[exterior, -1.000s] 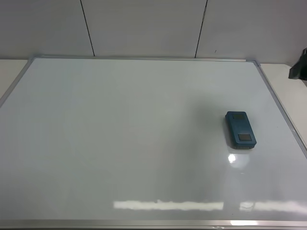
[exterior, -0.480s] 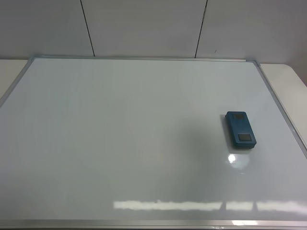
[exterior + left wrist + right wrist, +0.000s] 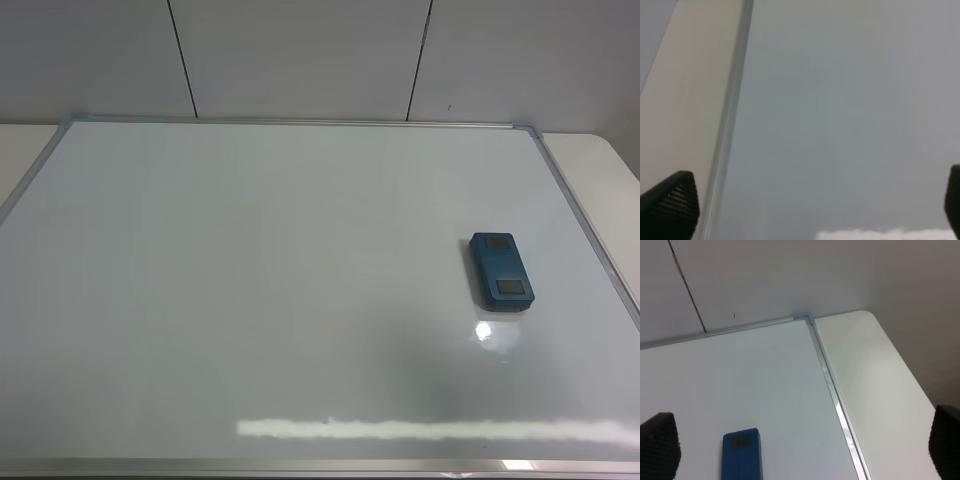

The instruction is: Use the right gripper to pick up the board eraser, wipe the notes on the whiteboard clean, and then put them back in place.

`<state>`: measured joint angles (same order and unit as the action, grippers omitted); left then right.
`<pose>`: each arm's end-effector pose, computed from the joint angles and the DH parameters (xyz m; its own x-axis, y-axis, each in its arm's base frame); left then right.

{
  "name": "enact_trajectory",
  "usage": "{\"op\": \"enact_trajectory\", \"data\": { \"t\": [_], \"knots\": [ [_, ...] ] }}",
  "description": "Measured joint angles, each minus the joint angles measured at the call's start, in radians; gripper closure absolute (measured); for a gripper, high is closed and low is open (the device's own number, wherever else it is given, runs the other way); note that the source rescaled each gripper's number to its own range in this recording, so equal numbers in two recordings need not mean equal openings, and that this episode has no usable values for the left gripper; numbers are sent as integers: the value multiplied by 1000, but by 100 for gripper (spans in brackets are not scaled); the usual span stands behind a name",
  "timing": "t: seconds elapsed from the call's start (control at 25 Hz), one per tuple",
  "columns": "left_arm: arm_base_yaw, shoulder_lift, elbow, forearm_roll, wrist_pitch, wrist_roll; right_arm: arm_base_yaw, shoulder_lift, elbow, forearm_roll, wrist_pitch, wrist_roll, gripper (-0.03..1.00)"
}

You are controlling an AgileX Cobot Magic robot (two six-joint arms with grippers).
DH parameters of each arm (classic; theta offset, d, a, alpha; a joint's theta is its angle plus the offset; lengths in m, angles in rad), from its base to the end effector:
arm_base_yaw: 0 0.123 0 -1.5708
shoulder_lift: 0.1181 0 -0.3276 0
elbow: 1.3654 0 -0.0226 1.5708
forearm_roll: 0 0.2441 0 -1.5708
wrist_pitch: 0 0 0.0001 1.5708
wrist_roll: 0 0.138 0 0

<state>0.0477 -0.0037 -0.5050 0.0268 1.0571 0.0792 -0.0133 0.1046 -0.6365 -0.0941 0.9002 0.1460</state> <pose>-0.0128 0.0026 0.2547 -0.4487 0.0709 -0.8909 -0.0273 0.9953 0.0929 -0.0017 -0.0101 0.3175 -0.2668 0.0906 -0.9595 0.1077 0.9921 0.0637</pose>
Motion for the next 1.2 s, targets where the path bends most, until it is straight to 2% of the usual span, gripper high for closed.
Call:
{"op": "enact_trajectory", "data": {
  "t": [0.12,0.24,0.44,1.2],
  "knots": [
    [0,0,0,0,0,0,0,-98,56,3,51,-17,-3],
    [0,0,0,0,0,0,0,-107,96,24,116,-36,-3],
    [0,0,0,0,0,0,0,-107,140,50,158,-66,-3],
    [0,0,0,0,0,0,4,-107,141,55,158,-69,-3]
  ]
}}
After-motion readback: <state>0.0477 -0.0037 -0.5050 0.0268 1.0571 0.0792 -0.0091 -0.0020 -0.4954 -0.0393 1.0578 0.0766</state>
